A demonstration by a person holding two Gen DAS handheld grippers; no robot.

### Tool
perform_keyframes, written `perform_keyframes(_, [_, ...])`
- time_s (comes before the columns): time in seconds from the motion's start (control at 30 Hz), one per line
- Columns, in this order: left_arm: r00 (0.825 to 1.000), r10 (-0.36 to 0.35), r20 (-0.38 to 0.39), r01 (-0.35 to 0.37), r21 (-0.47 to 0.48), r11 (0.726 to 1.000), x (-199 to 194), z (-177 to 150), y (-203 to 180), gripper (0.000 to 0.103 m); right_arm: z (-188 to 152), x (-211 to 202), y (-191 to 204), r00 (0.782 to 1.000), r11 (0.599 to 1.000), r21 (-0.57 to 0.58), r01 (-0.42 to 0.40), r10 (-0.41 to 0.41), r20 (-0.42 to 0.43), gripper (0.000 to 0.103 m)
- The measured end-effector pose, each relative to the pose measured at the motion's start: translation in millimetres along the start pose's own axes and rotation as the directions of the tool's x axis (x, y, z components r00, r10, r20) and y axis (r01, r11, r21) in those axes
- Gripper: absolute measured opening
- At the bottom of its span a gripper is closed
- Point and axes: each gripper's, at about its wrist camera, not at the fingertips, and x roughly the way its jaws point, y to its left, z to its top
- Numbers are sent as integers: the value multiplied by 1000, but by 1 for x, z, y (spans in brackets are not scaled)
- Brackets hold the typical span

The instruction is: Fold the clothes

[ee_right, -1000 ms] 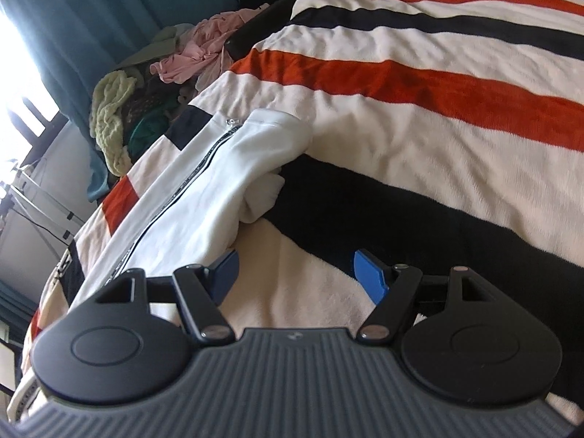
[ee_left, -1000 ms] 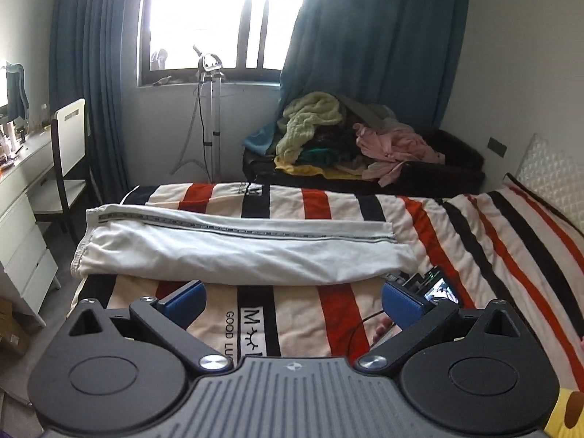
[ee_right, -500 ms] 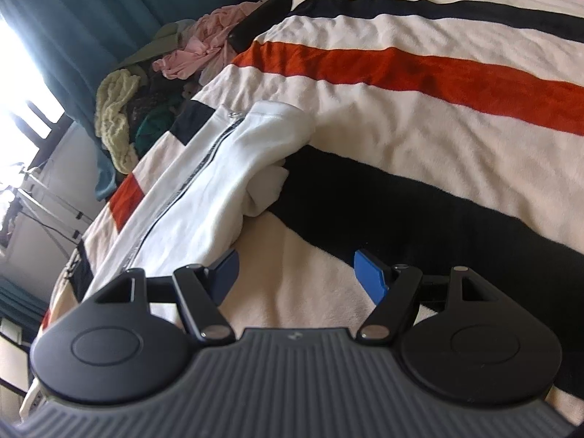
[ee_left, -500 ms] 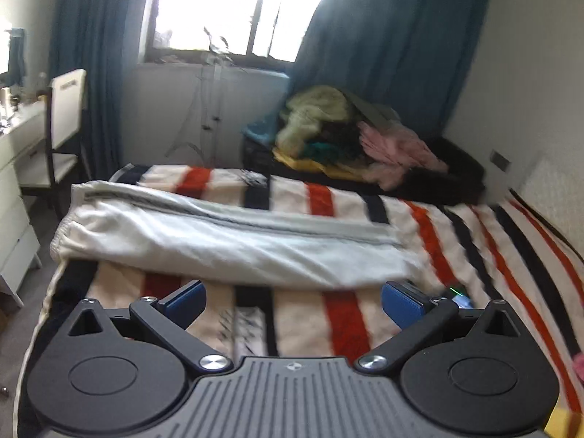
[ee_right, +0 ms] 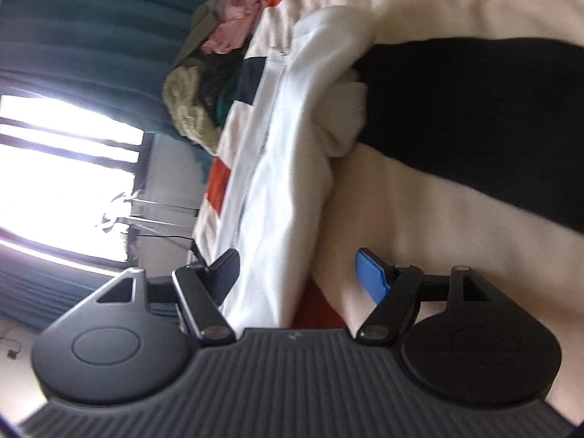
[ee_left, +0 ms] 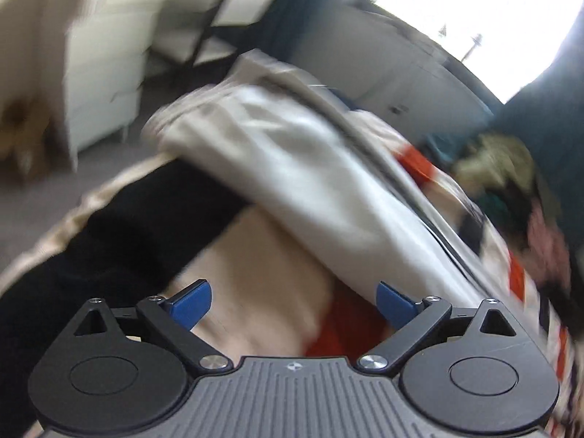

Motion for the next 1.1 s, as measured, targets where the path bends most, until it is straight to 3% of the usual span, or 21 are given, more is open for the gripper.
perform_keyframes(0.07, [999,-43,-4,42,-119,992,24,15,25,97,5,17,0,999,999,-26,-42,42,-9,72])
perform_keyframes(0.13, [994,-105,33,109,-180,978,39,31,40,97,11,34,1,997,996,-50,-76,74,-30,72])
perform_keyframes(0.23, [979,-177,104,198,-245,949,61,55,51,98,20,52,4,997,995,-70,-70,72,19,69])
perform_keyframes(0.37, [957,-209,200,266,-320,909,85,75,60,98,37,74,2,993,999,-32,-35,39,114,64])
perform_keyframes(0.43, [950,-202,238,275,-328,904,93,81,65,96,46,84,1,988,999,-23,-27,30,155,63])
perform_keyframes(0.5, [948,-175,265,261,-337,905,102,90,67,74,53,92,5,984,999,-35,-18,24,174,62])
perform_keyframes(0.53, [951,-158,264,247,-351,903,107,94,69,67,55,95,8,983,999,-43,-10,17,184,58])
perform_keyframes(0.57, [953,-148,265,241,-364,900,111,97,72,57,57,96,11,981,999,-52,8,3,196,54])
perform_keyframes(0.6, [953,-143,266,238,-371,897,114,99,75,49,58,96,12,979,998,-54,27,-15,203,42])
perform_keyframes(0.63, [953,-143,267,238,-366,900,118,102,76,46,59,96,13,977,997,-56,44,-32,209,34])
perform_keyframes(0.67, [952,-145,270,236,-341,910,121,106,75,41,60,96,13,978,997,-58,45,-32,208,33])
perform_keyframes(0.7, [951,-141,275,229,-319,920,123,109,75,29,61,95,12,978,997,-60,46,-33,206,31])
perform_keyframes(0.77, [947,-141,288,233,-314,921,123,112,77,19,62,92,15,979,995,-84,51,-34,199,26])
perform_keyframes(0.9, [933,-148,327,245,-279,929,109,113,72,12,59,74,24,976,994,-100,34,-11,215,17])
perform_keyframes(1.1, [917,-181,355,284,-262,922,57,97,67,10,53,26,31,975,997,-80,15,4,221,17])
